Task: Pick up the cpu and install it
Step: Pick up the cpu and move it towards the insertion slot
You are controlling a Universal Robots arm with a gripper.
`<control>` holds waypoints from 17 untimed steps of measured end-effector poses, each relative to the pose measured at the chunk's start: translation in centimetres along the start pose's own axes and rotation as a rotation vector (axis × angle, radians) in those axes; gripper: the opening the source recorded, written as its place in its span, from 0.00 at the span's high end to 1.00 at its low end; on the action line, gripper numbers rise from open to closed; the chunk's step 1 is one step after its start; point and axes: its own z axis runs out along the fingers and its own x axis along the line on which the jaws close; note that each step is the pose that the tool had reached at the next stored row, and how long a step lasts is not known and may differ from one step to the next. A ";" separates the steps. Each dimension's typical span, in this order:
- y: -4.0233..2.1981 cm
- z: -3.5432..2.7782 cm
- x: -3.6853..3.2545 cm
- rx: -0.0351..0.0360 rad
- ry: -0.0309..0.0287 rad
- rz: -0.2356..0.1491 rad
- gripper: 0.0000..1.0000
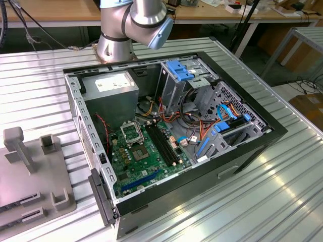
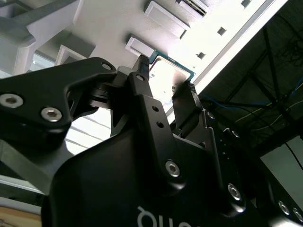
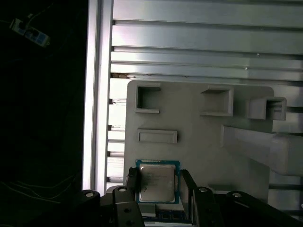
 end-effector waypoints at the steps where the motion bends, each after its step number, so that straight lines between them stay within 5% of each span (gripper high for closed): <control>1: 0.00 -0.02 0.00 0.0000 -0.0001 0.000 0.55; 17: 0.01 -0.35 0.01 0.0000 0.0000 0.000 0.55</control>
